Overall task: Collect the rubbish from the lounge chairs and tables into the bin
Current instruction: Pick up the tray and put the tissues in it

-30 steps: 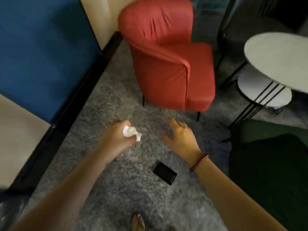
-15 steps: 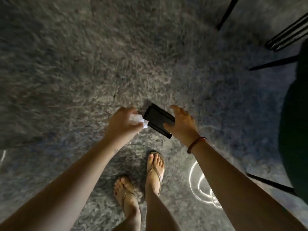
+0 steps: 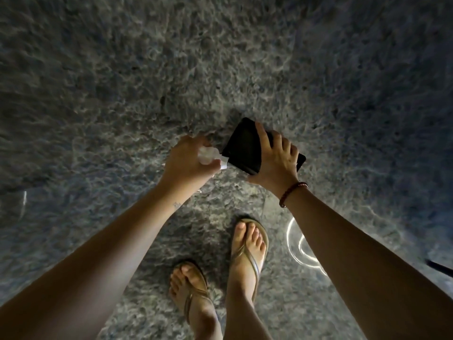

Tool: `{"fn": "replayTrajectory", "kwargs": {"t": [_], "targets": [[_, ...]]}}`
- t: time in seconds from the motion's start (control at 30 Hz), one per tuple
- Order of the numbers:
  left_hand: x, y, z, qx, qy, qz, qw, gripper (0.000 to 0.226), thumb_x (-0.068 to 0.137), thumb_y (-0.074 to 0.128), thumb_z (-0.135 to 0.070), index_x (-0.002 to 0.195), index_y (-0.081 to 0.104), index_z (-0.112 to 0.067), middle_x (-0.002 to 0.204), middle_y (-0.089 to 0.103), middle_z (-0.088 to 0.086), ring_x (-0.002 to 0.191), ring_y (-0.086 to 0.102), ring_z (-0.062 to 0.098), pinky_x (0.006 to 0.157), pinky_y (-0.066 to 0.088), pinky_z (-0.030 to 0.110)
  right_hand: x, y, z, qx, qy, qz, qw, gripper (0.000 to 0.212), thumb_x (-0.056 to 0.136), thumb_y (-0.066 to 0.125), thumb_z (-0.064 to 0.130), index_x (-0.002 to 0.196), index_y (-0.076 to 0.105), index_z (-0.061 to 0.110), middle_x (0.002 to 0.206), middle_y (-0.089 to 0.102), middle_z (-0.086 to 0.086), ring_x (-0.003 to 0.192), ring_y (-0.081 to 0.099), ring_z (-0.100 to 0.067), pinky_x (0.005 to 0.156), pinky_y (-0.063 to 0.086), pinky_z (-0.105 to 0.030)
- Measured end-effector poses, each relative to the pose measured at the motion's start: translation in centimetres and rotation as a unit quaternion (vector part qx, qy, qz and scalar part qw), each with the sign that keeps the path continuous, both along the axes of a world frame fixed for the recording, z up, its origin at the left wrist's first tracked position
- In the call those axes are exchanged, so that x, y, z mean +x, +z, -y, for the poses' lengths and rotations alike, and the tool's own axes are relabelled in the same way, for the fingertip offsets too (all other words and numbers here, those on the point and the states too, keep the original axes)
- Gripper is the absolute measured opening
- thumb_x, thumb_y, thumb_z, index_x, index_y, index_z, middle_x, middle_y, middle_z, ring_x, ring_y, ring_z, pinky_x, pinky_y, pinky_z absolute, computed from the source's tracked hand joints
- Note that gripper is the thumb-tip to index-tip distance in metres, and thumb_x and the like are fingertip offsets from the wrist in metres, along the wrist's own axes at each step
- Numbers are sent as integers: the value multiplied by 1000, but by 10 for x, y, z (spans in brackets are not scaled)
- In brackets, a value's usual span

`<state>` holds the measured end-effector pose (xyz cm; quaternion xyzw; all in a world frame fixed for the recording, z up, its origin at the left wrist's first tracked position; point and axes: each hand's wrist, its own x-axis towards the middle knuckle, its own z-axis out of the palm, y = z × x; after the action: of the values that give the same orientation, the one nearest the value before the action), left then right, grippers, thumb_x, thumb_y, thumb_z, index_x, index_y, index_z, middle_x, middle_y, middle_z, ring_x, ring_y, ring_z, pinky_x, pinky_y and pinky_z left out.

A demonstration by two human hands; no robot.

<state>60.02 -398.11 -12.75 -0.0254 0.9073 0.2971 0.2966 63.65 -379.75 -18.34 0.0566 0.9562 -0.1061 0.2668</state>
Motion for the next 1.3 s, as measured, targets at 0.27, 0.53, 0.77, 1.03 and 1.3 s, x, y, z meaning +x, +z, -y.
{"fn": "replayTrajectory", "kwargs": {"t": [0.27, 0.53, 0.77, 1.03, 1.3], "targets": [[-14, 71, 2, 24, 17, -24, 999, 22, 75, 69, -22, 93, 60, -12, 100, 59, 11, 80, 55, 18, 56, 33, 17, -15, 82, -7, -39, -34, -48, 998, 118, 51, 80, 39, 145, 9, 27, 131, 38, -13, 115, 39, -35, 94, 32, -51], [-60, 261, -3, 54, 52, -89, 993, 17, 74, 68, -22, 87, 58, -17, 88, 50, 3, 65, 48, 10, 47, 33, 11, -65, 288, -9, -92, -68, -151, 982, 118, 51, 78, 41, 144, 5, 30, 131, 38, -11, 117, 39, -36, 94, 33, -54], [-127, 461, -5, 117, 84, -158, 977, 24, 74, 69, -19, 65, 48, -23, 78, 58, 7, 63, 58, 14, 46, 37, 10, -127, 489, -6, -139, -82, -247, 955, 120, 52, 75, 47, 140, -7, 43, 129, 37, -6, 119, 36, -34, 92, 32, -56], [-189, 646, -14, 169, 82, -218, 958, 18, 72, 70, -19, 65, 55, -26, 66, 63, -5, 54, 58, 0, 43, 38, 10, -187, 666, -19, -198, -108, -332, 916, 121, 43, 68, 48, 141, -3, 42, 124, 39, 0, 115, 41, -29, 90, 37, -52], [-240, 778, -1, 167, 49, -264, 949, 8, 73, 68, -24, 74, 60, -25, 70, 64, -10, 66, 59, 4, 52, 40, 18, -244, 799, -15, -376, -76, -310, 870, 119, 54, 82, 26, 143, 4, 30, 141, 29, -1, 130, 28, -18, 108, 30, -49]]}}
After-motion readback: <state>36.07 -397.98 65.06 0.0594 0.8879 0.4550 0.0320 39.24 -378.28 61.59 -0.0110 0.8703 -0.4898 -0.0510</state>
